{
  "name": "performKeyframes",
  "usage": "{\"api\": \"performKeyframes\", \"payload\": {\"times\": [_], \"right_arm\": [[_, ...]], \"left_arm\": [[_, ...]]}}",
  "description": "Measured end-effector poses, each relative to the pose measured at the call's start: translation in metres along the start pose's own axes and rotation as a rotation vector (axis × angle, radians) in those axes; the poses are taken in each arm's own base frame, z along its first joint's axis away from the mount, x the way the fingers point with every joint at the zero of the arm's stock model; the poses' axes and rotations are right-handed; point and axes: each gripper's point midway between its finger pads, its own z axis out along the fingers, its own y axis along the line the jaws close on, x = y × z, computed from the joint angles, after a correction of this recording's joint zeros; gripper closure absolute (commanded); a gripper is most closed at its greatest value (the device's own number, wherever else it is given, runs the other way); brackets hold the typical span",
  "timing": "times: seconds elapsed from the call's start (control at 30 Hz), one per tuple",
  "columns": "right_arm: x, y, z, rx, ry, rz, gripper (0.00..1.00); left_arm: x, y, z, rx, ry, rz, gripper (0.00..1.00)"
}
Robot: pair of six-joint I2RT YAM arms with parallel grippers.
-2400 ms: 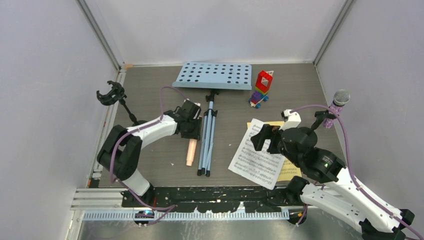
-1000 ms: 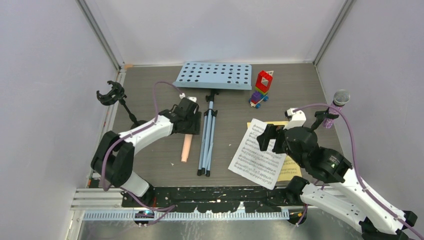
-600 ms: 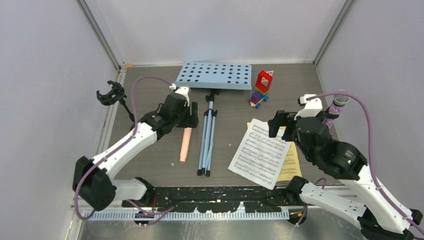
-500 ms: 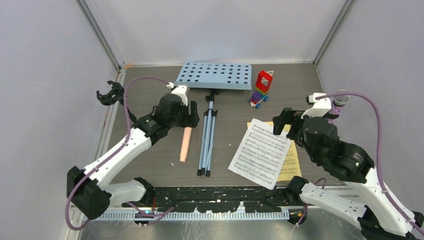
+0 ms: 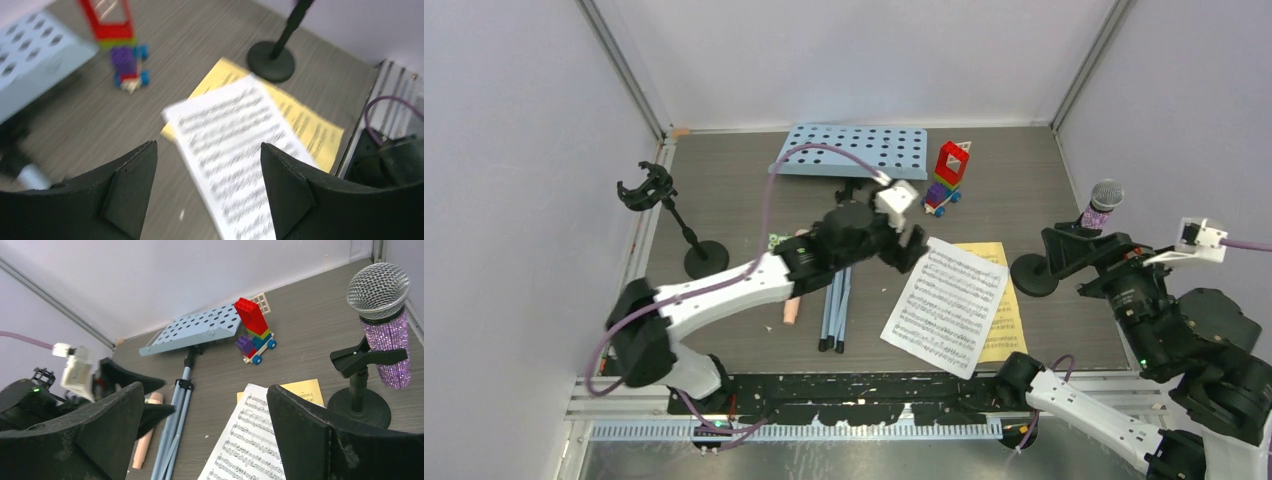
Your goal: Pack up the instrument practice props
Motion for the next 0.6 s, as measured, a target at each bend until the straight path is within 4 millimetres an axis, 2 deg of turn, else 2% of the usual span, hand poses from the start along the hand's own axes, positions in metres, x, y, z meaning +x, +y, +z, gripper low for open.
{"api": "performKeyframes", "payload": {"times": [0.13, 0.27, 0.37, 0.47, 0.6], "right_arm": [[-0.009, -0.006, -0.010, -0.005, -0.023, 0.019, 0.04], [-0.002, -0.012, -0.013, 0.009, 0.000, 0.003, 0.04], [0.000, -0.017, -0.017, 0.013, 0.010, 0.003, 0.04], [0.000, -0.021, -0.022, 0.018, 0.018, 0.002, 0.04], [-0.002, -0.026, -0.028, 0.021, 0.021, 0.000, 0.04]], "left_arm": [[-0.024, -0.056, 0.068, 0.144, -0.078, 0.080, 0.22], [-0.035, -0.093, 0.123, 0.248, -0.162, 0.138, 0.18], [-0.041, -0.112, 0.159, 0.290, -0.210, 0.160, 0.15], [-0.050, -0.128, 0.192, 0.315, -0.269, 0.169, 0.03], [-0.054, -0.143, 0.219, 0.333, -0.336, 0.168, 0.00]]}}
